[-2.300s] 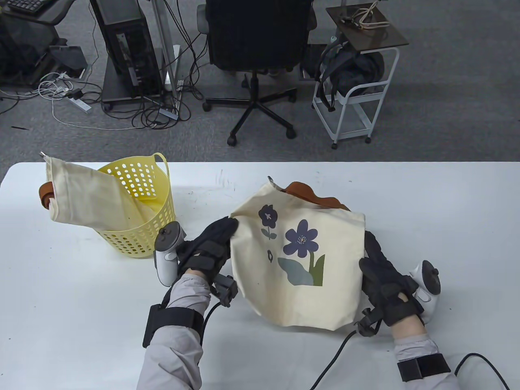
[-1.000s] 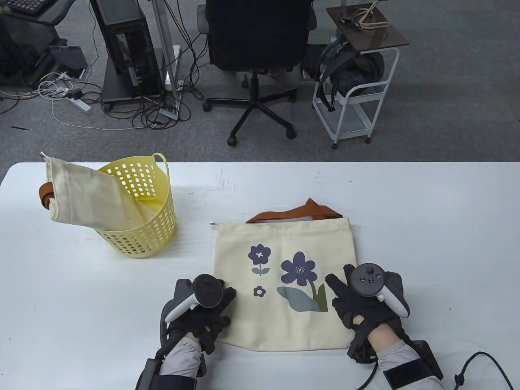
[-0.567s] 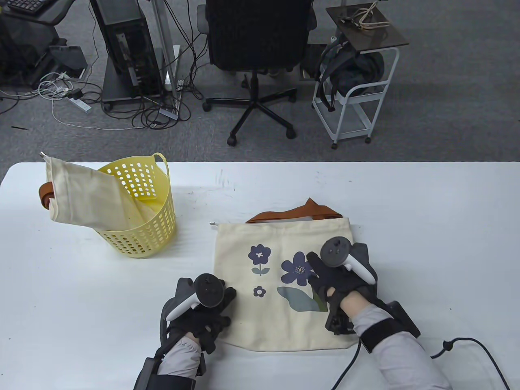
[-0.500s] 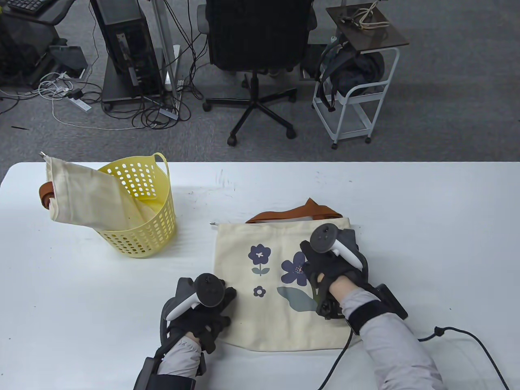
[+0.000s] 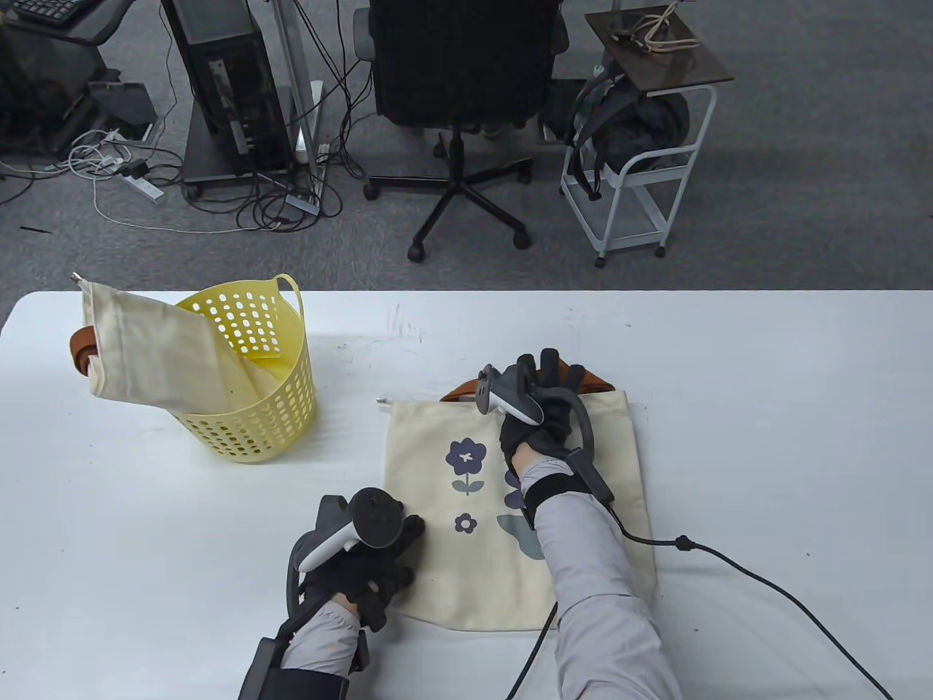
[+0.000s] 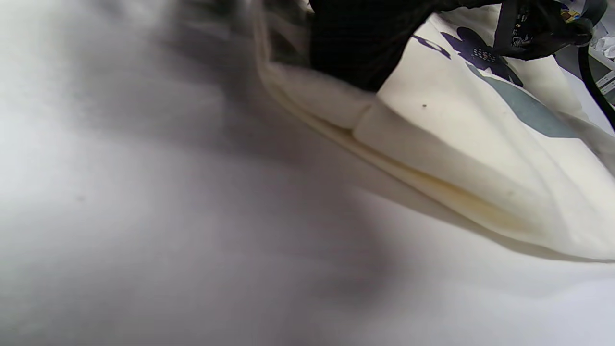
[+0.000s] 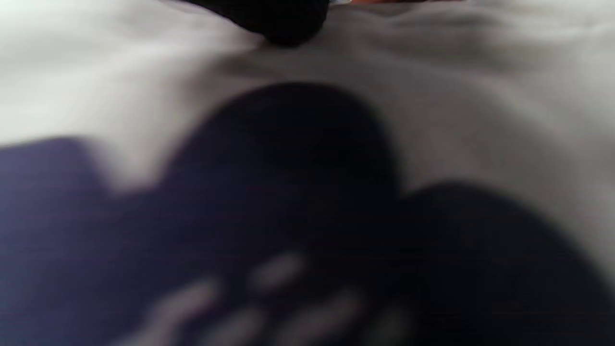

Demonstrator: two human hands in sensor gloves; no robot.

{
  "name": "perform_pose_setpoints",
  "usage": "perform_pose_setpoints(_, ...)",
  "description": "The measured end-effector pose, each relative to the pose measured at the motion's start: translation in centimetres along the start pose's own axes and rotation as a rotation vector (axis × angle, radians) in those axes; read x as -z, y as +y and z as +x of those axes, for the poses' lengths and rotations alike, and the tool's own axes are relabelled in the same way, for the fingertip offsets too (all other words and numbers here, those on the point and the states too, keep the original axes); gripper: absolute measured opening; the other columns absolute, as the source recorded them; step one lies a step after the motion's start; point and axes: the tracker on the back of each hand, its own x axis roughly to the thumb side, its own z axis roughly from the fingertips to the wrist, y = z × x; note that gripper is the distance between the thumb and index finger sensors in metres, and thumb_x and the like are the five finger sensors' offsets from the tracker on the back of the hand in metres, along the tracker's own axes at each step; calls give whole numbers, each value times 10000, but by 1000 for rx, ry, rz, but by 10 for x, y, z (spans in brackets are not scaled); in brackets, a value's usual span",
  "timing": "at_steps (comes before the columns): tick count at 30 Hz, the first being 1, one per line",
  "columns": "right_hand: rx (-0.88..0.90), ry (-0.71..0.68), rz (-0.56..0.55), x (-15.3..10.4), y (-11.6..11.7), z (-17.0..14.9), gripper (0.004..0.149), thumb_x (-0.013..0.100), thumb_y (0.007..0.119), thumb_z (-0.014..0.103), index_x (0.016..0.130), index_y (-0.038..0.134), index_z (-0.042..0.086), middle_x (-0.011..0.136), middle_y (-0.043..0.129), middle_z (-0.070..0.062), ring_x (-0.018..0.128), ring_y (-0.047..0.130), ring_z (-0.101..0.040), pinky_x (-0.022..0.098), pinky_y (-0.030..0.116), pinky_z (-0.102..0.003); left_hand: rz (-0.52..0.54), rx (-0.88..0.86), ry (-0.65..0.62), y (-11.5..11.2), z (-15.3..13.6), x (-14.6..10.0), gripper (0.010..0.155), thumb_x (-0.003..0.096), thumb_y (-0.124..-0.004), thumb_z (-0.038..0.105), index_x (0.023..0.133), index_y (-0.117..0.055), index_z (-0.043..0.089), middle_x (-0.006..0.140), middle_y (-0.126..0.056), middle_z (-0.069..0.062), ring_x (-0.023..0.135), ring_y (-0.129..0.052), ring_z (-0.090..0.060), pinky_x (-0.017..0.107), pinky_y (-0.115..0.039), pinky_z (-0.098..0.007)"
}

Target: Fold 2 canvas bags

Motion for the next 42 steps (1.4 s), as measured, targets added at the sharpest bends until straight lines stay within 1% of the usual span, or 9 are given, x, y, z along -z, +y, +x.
perform_pose_setpoints(5,40,128,-70,10,-29,-46,659,555,609,189,1068,249,393,1102,-81,66,938,-226,-371,609,-104,-707,-3,-2,10,1,0,0,722,594,-871,270,1180,-451,283,1243,-218,-30,1112,-130,-394,682,-220,-788)
perform_pose_setpoints(10,99,132,-212,-4,-93,-88,655,562,637,217,1031,295,520,1110,-73,53,958,-192,-377,630,-73,-709,-6,-7,12,0,-1,0,724,595,-868,274,1181,-443,288,1241,-210,-25,1111,-118,-388,682,-212,-785)
perform_pose_setpoints(17,340,10,-341,-18,-141,-94,658,558,651,212,1037,307,506,1112,-73,-17,987,-122,-409,643,-31,-726,-7,-9,12,0,-1,0,723,596,-865,271,1181,-440,286,1238,-206,-22,1110,-114,-388,681,-207,-786)
perform_pose_setpoints(22,401,-158,-318,-9,-126,-71,690,524,697,185,1050,339,451,1097,-51,-82,1005,14,-472,653,119,-764,-8,-12,11,0,-1,0,724,596,-866,271,1181,-439,286,1238,-206,-23,1110,-113,-386,681,-204,-785)
perform_pose_setpoints(24,284,-123,90,6,-103,-58,648,512,710,135,1068,473,370,1062,-100,-113,979,6,-512,652,150,-766,-8,-14,9,0,-2,0,722,596,-866,270,1180,-442,285,1237,-207,-24,1109,-112,-385,681,-202,-784)
perform_pose_setpoints(26,221,-76,304,10,-86,-54,641,544,668,137,1077,424,395,1016,-211,-86,959,-94,-504,658,99,-757,-8,-17,9,0,-2,0,722,597,-864,270,1180,-439,287,1237,-203,-20,1109,-108,-383,681,-199,-783)
perform_pose_setpoints(30,323,-115,150,11,-67,-62,615,501,711,106,1045,560,348,1069,-68,-130,980,46,-546,663,181,-760,-9,-18,9,0,-2,0,721,597,-865,272,1180,-440,289,1237,-202,-21,1109,-108,-383,681,-197,-783)
perform_pose_setpoints(36,382,-125,213,-6,-48,-103,595,506,713,122,1048,569,322,1095,-5,-123,995,59,-507,670,176,-745,-11,-25,7,1,-3,0,721,598,-866,277,1179,-440,295,1236,-202,-15,1109,-101,-375,684,-186,-776)
perform_pose_setpoints(42,399,-223,260,-49,-9,-140,614,505,750,165,1063,532,303,1116,88,-118,1002,85,-486,674,194,-734,-11,-21,7,0,-3,0,723,598,-864,288,1179,-434,297,1236,-196,-11,1109,-97,-374,685,-182,-775)
